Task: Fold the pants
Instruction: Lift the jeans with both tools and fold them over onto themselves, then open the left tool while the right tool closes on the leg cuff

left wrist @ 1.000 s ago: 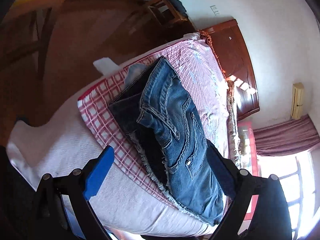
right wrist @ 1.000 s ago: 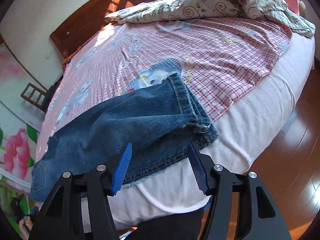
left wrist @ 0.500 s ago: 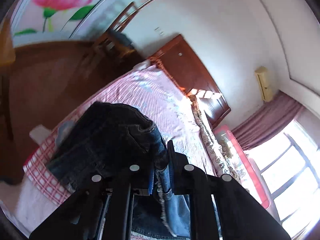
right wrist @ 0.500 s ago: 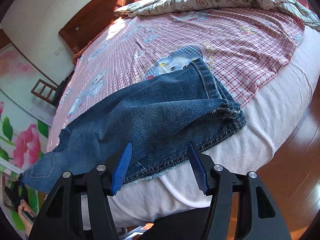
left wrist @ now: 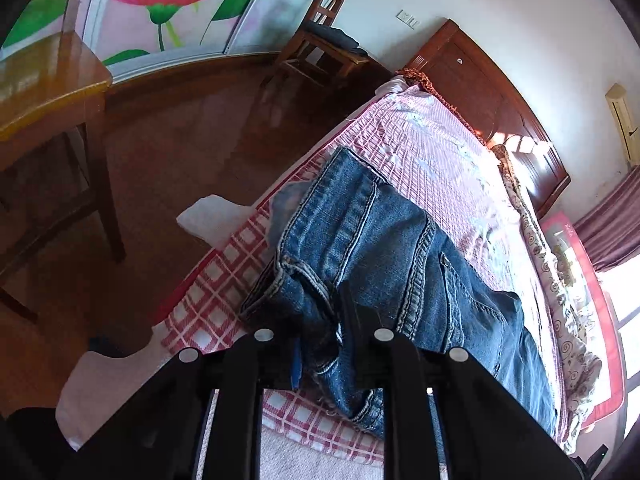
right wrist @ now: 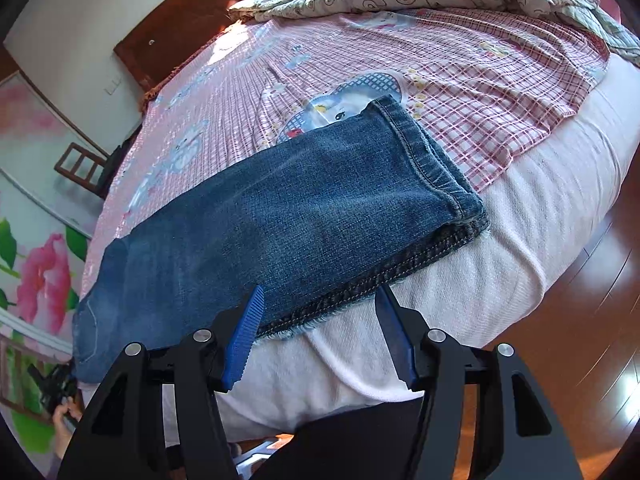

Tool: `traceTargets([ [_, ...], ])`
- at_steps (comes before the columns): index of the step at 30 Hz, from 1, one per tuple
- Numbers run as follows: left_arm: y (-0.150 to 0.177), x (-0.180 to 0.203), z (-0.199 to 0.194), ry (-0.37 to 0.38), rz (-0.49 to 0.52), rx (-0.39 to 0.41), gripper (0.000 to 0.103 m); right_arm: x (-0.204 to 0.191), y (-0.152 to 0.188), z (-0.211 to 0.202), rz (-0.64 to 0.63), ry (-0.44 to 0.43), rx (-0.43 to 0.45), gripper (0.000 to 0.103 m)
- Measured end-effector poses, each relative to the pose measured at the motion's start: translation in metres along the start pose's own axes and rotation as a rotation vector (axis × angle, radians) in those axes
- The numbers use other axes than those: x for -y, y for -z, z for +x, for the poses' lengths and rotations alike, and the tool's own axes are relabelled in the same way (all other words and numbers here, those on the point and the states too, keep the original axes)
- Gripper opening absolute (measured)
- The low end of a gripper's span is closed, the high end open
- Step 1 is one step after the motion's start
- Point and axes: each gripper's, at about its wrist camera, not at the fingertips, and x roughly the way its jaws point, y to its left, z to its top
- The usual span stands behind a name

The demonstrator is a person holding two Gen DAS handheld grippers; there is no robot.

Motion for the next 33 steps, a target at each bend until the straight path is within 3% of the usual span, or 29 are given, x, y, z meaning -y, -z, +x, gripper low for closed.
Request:
traceTargets([
  [1, -0.001, -0.003, -0.005, -0.003, -0.012, 0.005, 0.022, 0.004, 0.000, -0.001, 0.019, -0.003, 0.005, 0.057],
  [5, 0.002, -0.008, -0.037, -0.103, 0.023, 0.086, 0.056, 0.045, 0.001, -0.014, 0.220, -0.040, 0.078, 0.057],
  [9, 0.006, 0.006, -0.066, -0.160, 0.111, 0.152, 0.069, 0.085, 0.001, -0.032, 0.414, -0.143, 0.175, 0.057],
  [11, 0.011, 0.017, -0.077, -0.131, 0.197, 0.167, 0.072, 0.095, -0.001, -0.032, 0.480, -0.195, 0.197, 0.057],
  [13, 0.019, 0.042, -0.075, -0.111, 0.324, 0.157, 0.083, 0.100, -0.005, -0.023, 0.536, -0.246, 0.191, 0.057],
  [16, 0.036, 0.071, -0.066, -0.048, 0.492, 0.117, 0.086, 0.100, -0.008, -0.005, 0.608, -0.278, 0.158, 0.057],
  [19, 0.045, 0.085, -0.043, -0.041, 0.561, 0.033, 0.088, 0.100, -0.013, 0.009, 0.641, -0.295, 0.161, 0.057],
  [21, 0.045, 0.084, -0.027, -0.069, 0.558, -0.027, 0.088, 0.102, -0.015, 0.022, 0.672, -0.320, 0.153, 0.045],
  [24, 0.053, 0.080, -0.015, -0.092, 0.566, -0.059, 0.090, 0.101, -0.020, 0.033, 0.659, -0.278, 0.163, 0.003],
  [26, 0.058, 0.082, -0.014, -0.094, 0.593, -0.063, 0.094, 0.086, -0.031, 0.024, 0.548, -0.221, 0.186, 0.002],
  [28, 0.060, 0.084, -0.015, -0.104, 0.616, -0.067, 0.095, 0.043, -0.048, -0.007, 0.248, -0.127, 0.276, 0.001],
  [29, 0.063, 0.085, -0.015, -0.101, 0.617, -0.068, 0.095, 0.034, -0.049, -0.017, 0.191, -0.119, 0.307, 0.001],
  [31, 0.066, 0.083, -0.015, -0.089, 0.603, -0.069, 0.096, 0.051, -0.044, -0.014, 0.275, -0.121, 0.294, 0.001],
  [33, 0.067, 0.083, -0.013, -0.082, 0.596, -0.071, 0.098, 0.078, -0.034, 0.016, 0.341, -0.050, 0.205, 0.001],
])
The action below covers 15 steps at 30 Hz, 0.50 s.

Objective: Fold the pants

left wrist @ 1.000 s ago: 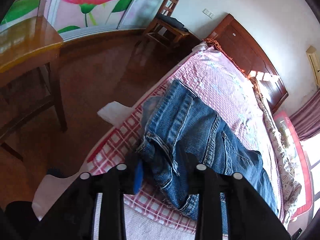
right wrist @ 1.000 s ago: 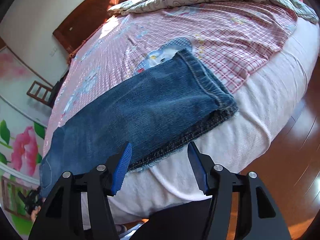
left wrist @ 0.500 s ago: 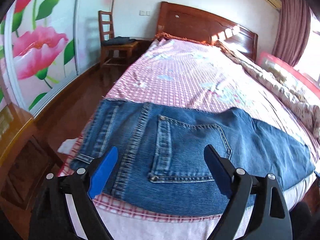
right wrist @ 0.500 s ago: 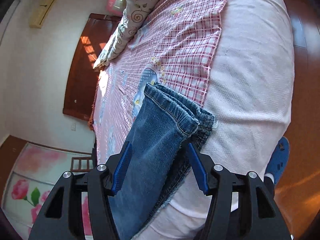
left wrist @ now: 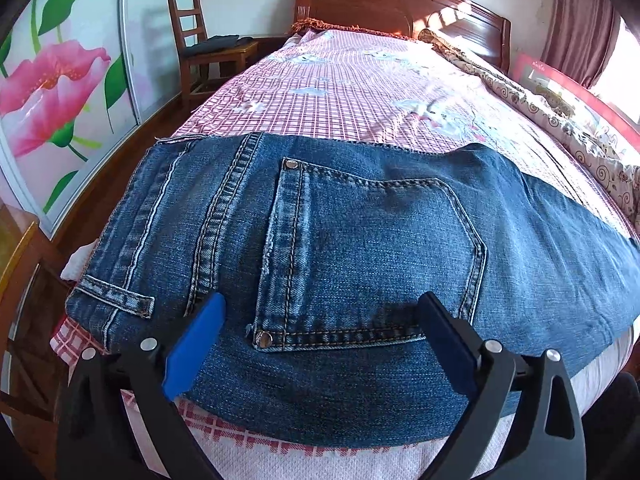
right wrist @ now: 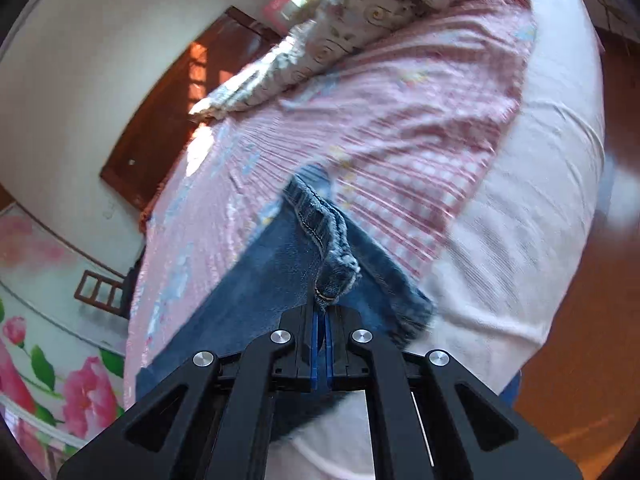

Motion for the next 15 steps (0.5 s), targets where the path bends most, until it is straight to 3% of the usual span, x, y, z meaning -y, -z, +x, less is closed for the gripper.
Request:
traceTargets([
  [1, -0.001, 0.001, 0.004, -0.004, 0.005, 0.001, 0.098, 0.010, 0.007, 0.015, -0.003, 0.052, -0.043, 0.001],
  [4, 0.001, 0.002, 0.003, 0.003, 0.001, 0.002, 0.098, 0.011, 0.015, 0.009, 0.021, 0.051, 0.012, 0.001],
  [9, 0.000, 0.004, 0.005, -0.006, 0.009, 0.003, 0.101, 0.022, 0.007, 0.005, 0.125, 0.023, -0.025, 0.002],
  [10, 0.000, 0.003, 0.003, -0.002, -0.001, 0.005, 0.101, 0.022, 0.010, -0.005, 0.153, 0.031, -0.005, 0.006],
  [13, -0.003, 0.000, -0.006, -0.004, -0.058, 0.026, 0.101, -0.003, 0.020, -0.037, 0.135, 0.049, 0.113, 0.010],
  [15, -0.006, -0.001, -0.013, 0.006, -0.095, 0.056, 0.101, -0.034, 0.026, -0.040, 0.043, -0.006, 0.105, 0.010],
])
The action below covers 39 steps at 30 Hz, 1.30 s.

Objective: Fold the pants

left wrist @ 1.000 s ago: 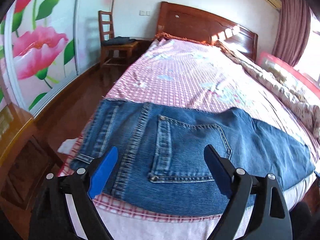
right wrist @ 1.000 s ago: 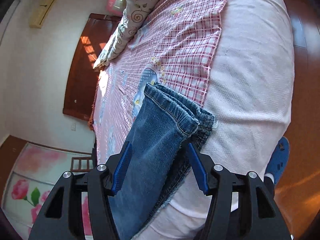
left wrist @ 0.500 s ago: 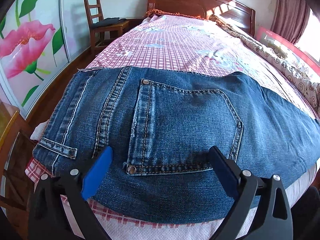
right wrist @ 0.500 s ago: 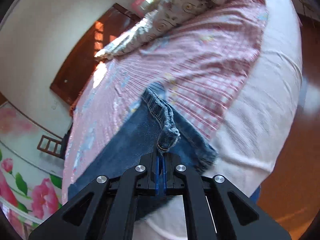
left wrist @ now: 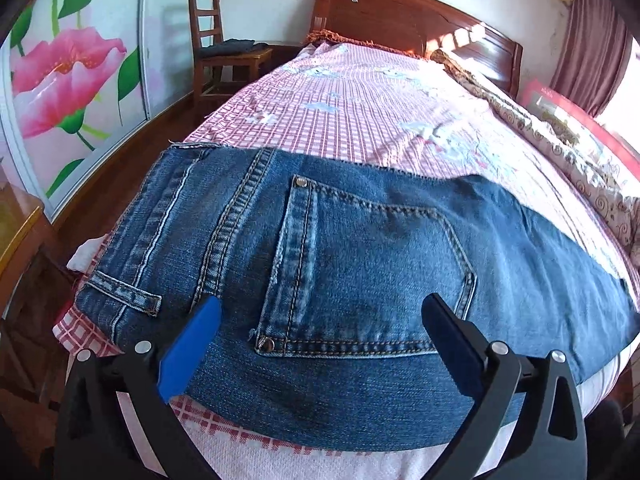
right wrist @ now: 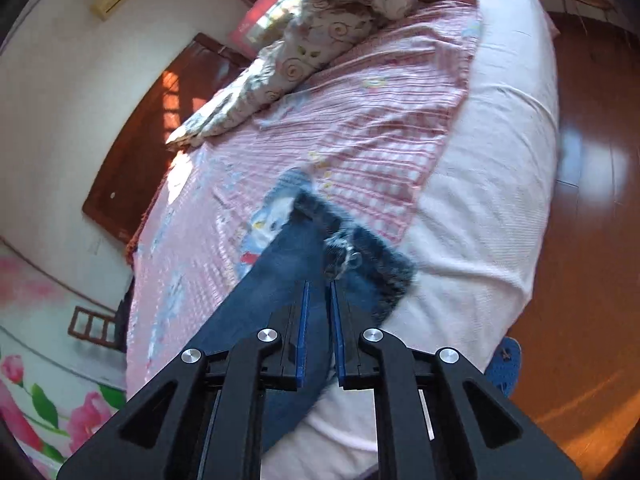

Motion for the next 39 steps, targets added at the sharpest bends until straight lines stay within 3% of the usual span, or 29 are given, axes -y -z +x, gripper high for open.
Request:
traceTargets([
  [2, -0.009, 0.005, -0.006, 0.036, -0.006, 0.043, 0.101, -0.039, 0.009, 0.010, -0.092, -0.069, -0.050, 0.010],
  [5, -0.030, 0.024, -0.003, 0.158, -0.008, 0.082, 0.101, -0.110, 0.040, 0.054, -0.133, -0.285, -0.233, 0.010],
  [7, -0.044, 0.040, 0.011, 0.281, -0.030, 0.066, 0.101, -0.167, 0.069, 0.090, -0.161, -0.445, -0.372, 0.010],
  [9, -0.054, 0.053, 0.032, 0.354, -0.046, 0.031, 0.101, -0.220, 0.105, 0.125, -0.169, -0.556, -0.517, 0.010],
  [11, -0.056, 0.062, 0.054, 0.395, -0.067, -0.028, 0.101, -0.269, 0.141, 0.158, -0.211, -0.616, -0.643, 0.010],
  [13, -0.056, 0.066, 0.072, 0.438, -0.099, -0.079, 0.101, -0.306, 0.172, 0.184, -0.256, -0.616, -0.714, 0.010],
  [15, -0.053, 0.068, 0.083, 0.435, -0.092, -0.099, 0.101, -0.332, 0.201, 0.214, -0.271, -0.637, -0.858, 0.019],
  [17, -0.052, 0.064, 0.094, 0.424, -0.096, -0.122, 0.101, -0.336, 0.220, 0.235, -0.315, -0.513, -0.870, 0.043],
  [18, -0.053, 0.062, 0.096, 0.426, -0.094, -0.115, 0.101, -0.332, 0.229, 0.250, -0.337, -0.450, -0.900, 0.043],
  [19, -0.054, 0.061, 0.098, 0.423, -0.100, -0.114, 0.101, -0.322, 0.232, 0.262, -0.309, -0.423, -0.906, 0.034],
  [20, -0.054, 0.059, 0.100, 0.423, -0.112, -0.117, 0.101, -0.312, 0.230, 0.268, -0.248, -0.441, -0.908, 0.025],
  [22, -0.055, 0.060, 0.099, 0.415, -0.104, -0.117, 0.101, -0.302, 0.225, 0.264, -0.210, -0.456, -0.909, 0.025],
  [23, -0.056, 0.062, 0.097, 0.399, -0.087, -0.122, 0.101, -0.301, 0.221, 0.255, -0.221, -0.442, -0.889, 0.028],
  [27, -0.052, 0.054, 0.072, 0.407, -0.132, -0.112, 0.101, -0.273, 0.199, 0.207, -0.164, -0.550, -0.818, 0.039],
  [29, -0.041, 0.053, 0.056, 0.424, -0.117, -0.097, 0.101, -0.247, 0.193, 0.196, -0.129, -0.561, -0.808, 0.053],
  [30, -0.035, 0.055, 0.052, 0.415, -0.093, -0.097, 0.101, -0.233, 0.193, 0.199, -0.139, -0.525, -0.810, 0.051],
  [31, -0.029, 0.056, 0.053, 0.398, -0.064, -0.097, 0.101, -0.223, 0.193, 0.202, -0.145, -0.518, -0.810, 0.028],
  [32, -0.023, 0.057, 0.056, 0.380, -0.037, -0.098, 0.101, -0.216, 0.192, 0.206, -0.140, -0.515, -0.811, 0.016],
  [34, -0.018, 0.065, 0.057, 0.342, 0.046, -0.075, 0.101, -0.211, 0.182, 0.197, -0.116, -0.492, -0.782, 0.019],
  [36, -0.018, 0.076, 0.054, 0.285, 0.115, -0.088, 0.101, -0.212, 0.164, 0.164, -0.154, -0.570, -0.702, 0.019],
  [39, -0.022, 0.078, 0.043, 0.276, 0.073, -0.097, 0.101, -0.159, 0.122, 0.107, -0.133, -0.580, -0.552, 0.019],
])
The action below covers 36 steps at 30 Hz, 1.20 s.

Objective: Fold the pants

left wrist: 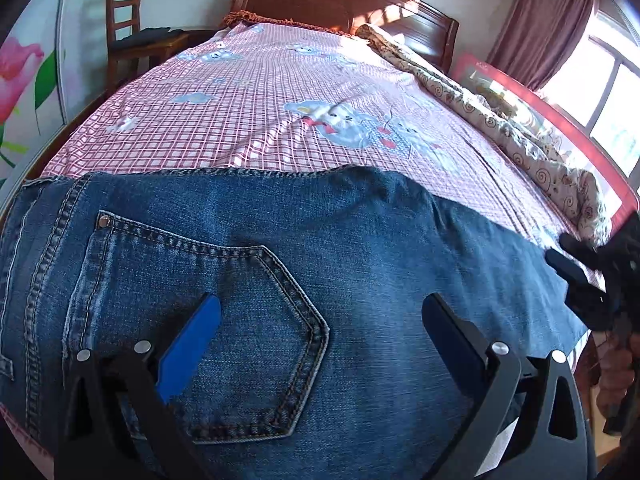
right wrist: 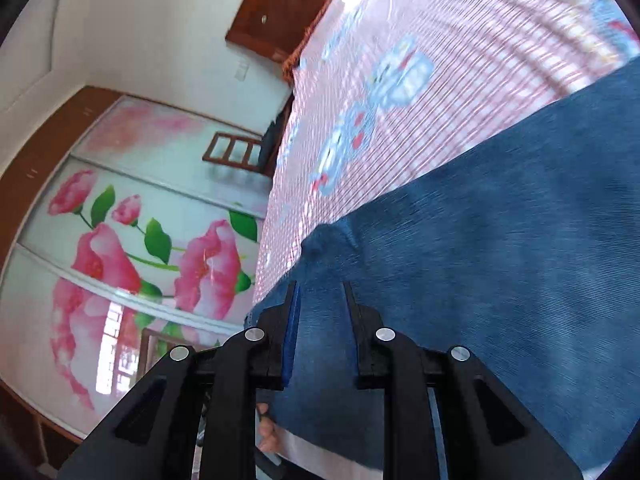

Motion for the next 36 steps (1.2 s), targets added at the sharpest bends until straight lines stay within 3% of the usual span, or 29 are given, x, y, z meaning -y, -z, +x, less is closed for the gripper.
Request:
traceTargets([
  [3, 0.008, 0.013, -0.010, 0.057, -0.057, 0.015, 0.101, 0.051, 0.007, -0.107, 0.099, 0.115, 0.221, 0.019],
  [6, 0.023, 0.042, -0.002, 0.092, -0.022, -0.005, 0.101, 0.101, 0.024, -0.200, 0.226, 0.217, 0.456, 0.019],
  [8, 0.031, 0.054, 0.011, 0.072, 0.010, -0.046, 0.101, 0.124, 0.035, -0.243, 0.282, 0.270, 0.559, 0.019],
  [10, 0.039, 0.061, 0.016, 0.031, 0.053, -0.028, 0.101, 0.139, 0.040, -0.264, 0.301, 0.299, 0.619, 0.019],
  [15, 0.040, 0.066, 0.016, 0.015, 0.130, -0.048, 0.101, 0.154, 0.031, -0.256, 0.284, 0.251, 0.614, 0.019],
  [20, 0.036, 0.063, 0.015, 0.022, 0.085, -0.065, 0.101, 0.156, 0.020, -0.250, 0.227, 0.352, 0.576, 0.021],
  [21, 0.036, 0.065, 0.016, 0.015, 0.087, -0.067, 0.101, 0.156, 0.020, -0.249, 0.228, 0.372, 0.574, 0.028],
  [22, 0.036, 0.067, 0.017, 0.003, 0.095, -0.070, 0.101, 0.157, 0.021, -0.251, 0.232, 0.388, 0.579, 0.047],
  [23, 0.037, 0.068, 0.018, -0.007, 0.103, -0.072, 0.101, 0.155, 0.024, -0.253, 0.225, 0.381, 0.597, 0.052],
  [26, 0.038, 0.074, 0.020, -0.035, 0.128, -0.078, 0.101, 0.153, 0.024, -0.254, 0.189, 0.430, 0.604, 0.053],
  [30, 0.037, 0.075, 0.022, -0.053, 0.140, -0.084, 0.101, 0.156, 0.016, -0.251, 0.157, 0.398, 0.595, 0.053],
  [36, 0.038, 0.078, 0.022, -0.070, 0.159, -0.086, 0.101, 0.150, 0.002, -0.238, 0.078, 0.443, 0.573, 0.053],
])
